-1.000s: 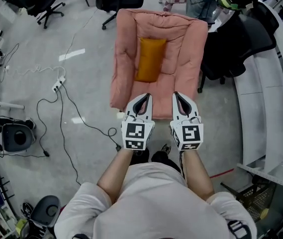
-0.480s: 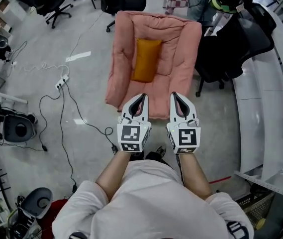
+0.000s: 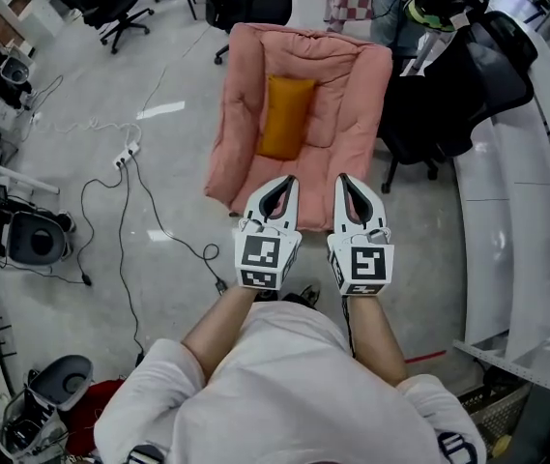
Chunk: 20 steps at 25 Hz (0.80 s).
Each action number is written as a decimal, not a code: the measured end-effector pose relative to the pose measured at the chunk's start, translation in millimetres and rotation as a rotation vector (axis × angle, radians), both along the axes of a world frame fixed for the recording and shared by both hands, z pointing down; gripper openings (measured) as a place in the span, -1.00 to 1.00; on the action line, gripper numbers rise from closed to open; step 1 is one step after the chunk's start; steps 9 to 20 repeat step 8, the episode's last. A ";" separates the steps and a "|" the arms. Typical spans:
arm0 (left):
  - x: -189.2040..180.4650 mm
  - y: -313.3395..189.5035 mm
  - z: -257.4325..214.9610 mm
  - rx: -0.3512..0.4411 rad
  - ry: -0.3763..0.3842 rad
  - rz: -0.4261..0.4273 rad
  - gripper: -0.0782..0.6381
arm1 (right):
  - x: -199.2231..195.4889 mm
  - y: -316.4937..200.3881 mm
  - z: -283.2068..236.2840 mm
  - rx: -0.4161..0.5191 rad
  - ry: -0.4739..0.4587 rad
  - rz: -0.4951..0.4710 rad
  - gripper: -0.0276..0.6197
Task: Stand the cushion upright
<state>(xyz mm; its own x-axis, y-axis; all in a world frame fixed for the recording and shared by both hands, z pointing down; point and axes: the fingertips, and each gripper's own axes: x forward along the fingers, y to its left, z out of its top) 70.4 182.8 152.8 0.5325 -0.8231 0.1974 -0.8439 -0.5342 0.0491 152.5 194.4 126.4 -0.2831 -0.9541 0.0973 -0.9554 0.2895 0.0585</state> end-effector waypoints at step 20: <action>4.6 10.0 -0.9 0.002 0.006 -0.012 -0.75 | 4.0 9.7 0.3 0.001 0.001 -0.017 -0.90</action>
